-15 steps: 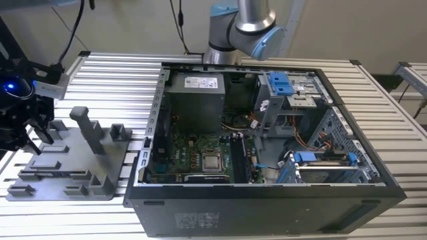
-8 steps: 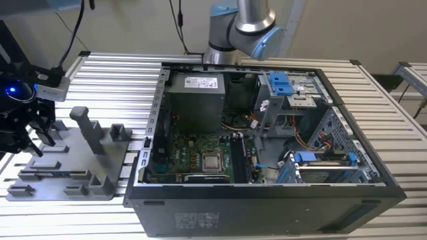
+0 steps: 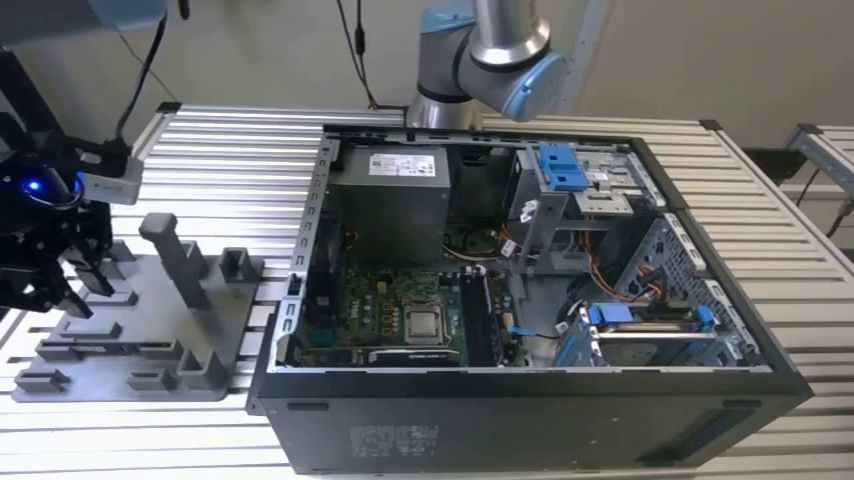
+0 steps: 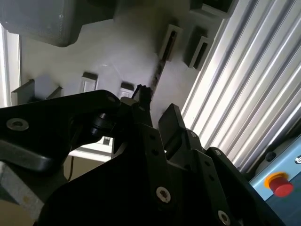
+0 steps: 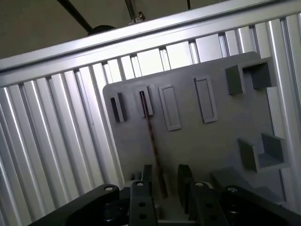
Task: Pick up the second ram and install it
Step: 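Pick up the second ram and move it above second insertion slot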
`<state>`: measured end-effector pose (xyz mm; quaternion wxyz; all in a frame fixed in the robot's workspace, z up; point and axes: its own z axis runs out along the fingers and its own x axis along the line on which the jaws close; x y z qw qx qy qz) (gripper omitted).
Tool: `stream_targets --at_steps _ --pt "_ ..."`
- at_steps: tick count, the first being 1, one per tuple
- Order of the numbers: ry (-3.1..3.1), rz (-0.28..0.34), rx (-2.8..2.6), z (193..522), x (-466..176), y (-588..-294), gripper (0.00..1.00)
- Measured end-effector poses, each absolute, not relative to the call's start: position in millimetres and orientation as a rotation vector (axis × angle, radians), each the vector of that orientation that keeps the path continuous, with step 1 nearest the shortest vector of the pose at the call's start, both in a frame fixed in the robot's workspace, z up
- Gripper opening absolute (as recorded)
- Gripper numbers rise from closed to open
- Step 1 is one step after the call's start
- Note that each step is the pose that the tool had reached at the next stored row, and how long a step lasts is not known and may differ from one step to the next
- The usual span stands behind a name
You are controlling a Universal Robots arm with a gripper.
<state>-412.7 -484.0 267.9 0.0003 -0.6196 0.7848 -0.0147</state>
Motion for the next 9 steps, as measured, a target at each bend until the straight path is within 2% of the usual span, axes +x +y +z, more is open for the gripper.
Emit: stream_targets --at_steps 9 --pt "2.428 -0.048 -1.989 256.7 -417.5 -485.3 0.36"
